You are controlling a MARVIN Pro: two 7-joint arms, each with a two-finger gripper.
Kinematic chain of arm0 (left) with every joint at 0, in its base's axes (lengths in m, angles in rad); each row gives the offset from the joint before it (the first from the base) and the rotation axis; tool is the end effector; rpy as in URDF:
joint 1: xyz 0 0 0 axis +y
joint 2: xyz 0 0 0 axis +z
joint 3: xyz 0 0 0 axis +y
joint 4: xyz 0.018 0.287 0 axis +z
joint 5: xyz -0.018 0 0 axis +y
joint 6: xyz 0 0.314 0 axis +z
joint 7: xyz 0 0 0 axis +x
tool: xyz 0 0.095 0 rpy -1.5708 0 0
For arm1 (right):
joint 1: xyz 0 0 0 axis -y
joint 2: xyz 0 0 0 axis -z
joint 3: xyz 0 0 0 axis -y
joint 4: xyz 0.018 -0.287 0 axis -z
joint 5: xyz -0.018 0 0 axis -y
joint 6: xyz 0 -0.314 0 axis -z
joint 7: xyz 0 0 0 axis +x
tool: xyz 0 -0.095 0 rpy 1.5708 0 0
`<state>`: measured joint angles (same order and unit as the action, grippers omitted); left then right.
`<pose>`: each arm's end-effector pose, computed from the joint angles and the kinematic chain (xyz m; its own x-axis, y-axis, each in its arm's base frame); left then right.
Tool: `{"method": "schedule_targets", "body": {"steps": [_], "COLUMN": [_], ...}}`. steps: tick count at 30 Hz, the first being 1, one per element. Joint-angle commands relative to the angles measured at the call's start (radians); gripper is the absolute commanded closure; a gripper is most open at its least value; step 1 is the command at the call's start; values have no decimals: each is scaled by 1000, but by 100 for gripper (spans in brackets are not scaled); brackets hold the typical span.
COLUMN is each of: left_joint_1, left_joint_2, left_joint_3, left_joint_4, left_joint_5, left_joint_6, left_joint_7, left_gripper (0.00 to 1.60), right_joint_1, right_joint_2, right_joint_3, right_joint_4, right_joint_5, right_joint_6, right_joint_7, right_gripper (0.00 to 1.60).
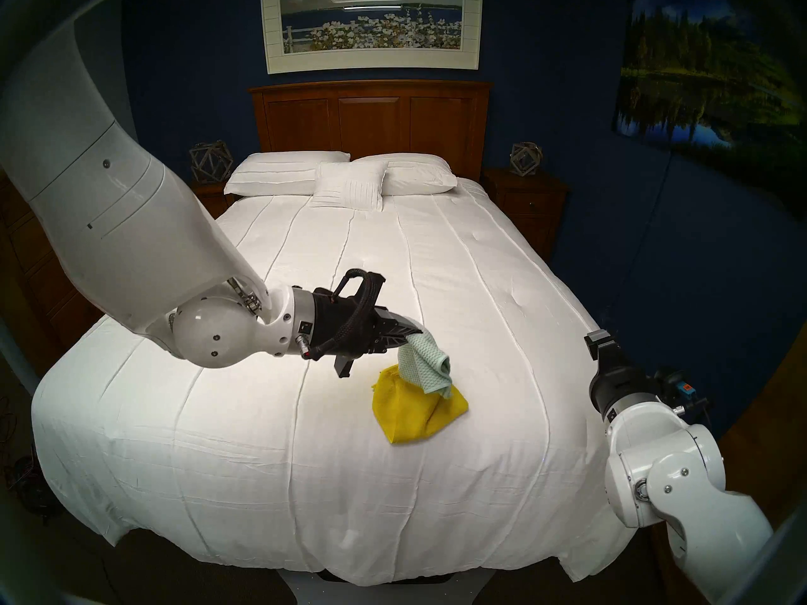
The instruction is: Fold the hand towels twice and stack them up
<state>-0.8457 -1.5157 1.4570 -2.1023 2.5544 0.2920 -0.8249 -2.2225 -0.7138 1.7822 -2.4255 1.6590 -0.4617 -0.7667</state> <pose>0.3554 -0.1017 -0.1307 0.8720 0.4822 -0.0838 0.2852 -0.3614 0.8877 0.2707 -0.1068 -0.1678 -0.1065 -0.8320 0.5444 -0.3718 -0.4745 -0.7979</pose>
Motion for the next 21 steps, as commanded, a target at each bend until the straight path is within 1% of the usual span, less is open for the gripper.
{"method": "schedule_targets", "body": {"steps": [1,5,9,11,13,15,17,21], "left_joint_1": [80,88,96,102,91,62,38,21], "left_joint_2": [27,35,36,48,64,64,58,34], "left_joint_3": [80,93,111,118,108,84,43,-51], "left_joint_4": [-44,-76,-87,-83,-78,-74,-58,13], "left_joint_5": [43,87,108,109,102,105,88,59], "left_joint_6": [-37,-67,-112,-114,-92,-81,-74,-68], "left_joint_7": [-39,-79,-98,-109,-116,-123,-122,-113], "left_gripper": [160,160,160,160,160,160,160,160], "right_joint_1": [3,17,28,32,37,44,49,52], "right_joint_2": [1,2,2,2,3,4,5,5], "right_joint_3": [-13,-31,-47,-55,-63,-69,-72,-68], "right_joint_4": [-18,-18,-18,-18,-18,-18,-18,-18], "right_joint_5": [1,7,6,5,4,5,6,8], "right_joint_6": [4,9,10,10,11,13,15,15], "right_joint_7": [27,40,43,42,39,36,34,31], "right_gripper": [0,0,0,0,0,0,0,0]}}
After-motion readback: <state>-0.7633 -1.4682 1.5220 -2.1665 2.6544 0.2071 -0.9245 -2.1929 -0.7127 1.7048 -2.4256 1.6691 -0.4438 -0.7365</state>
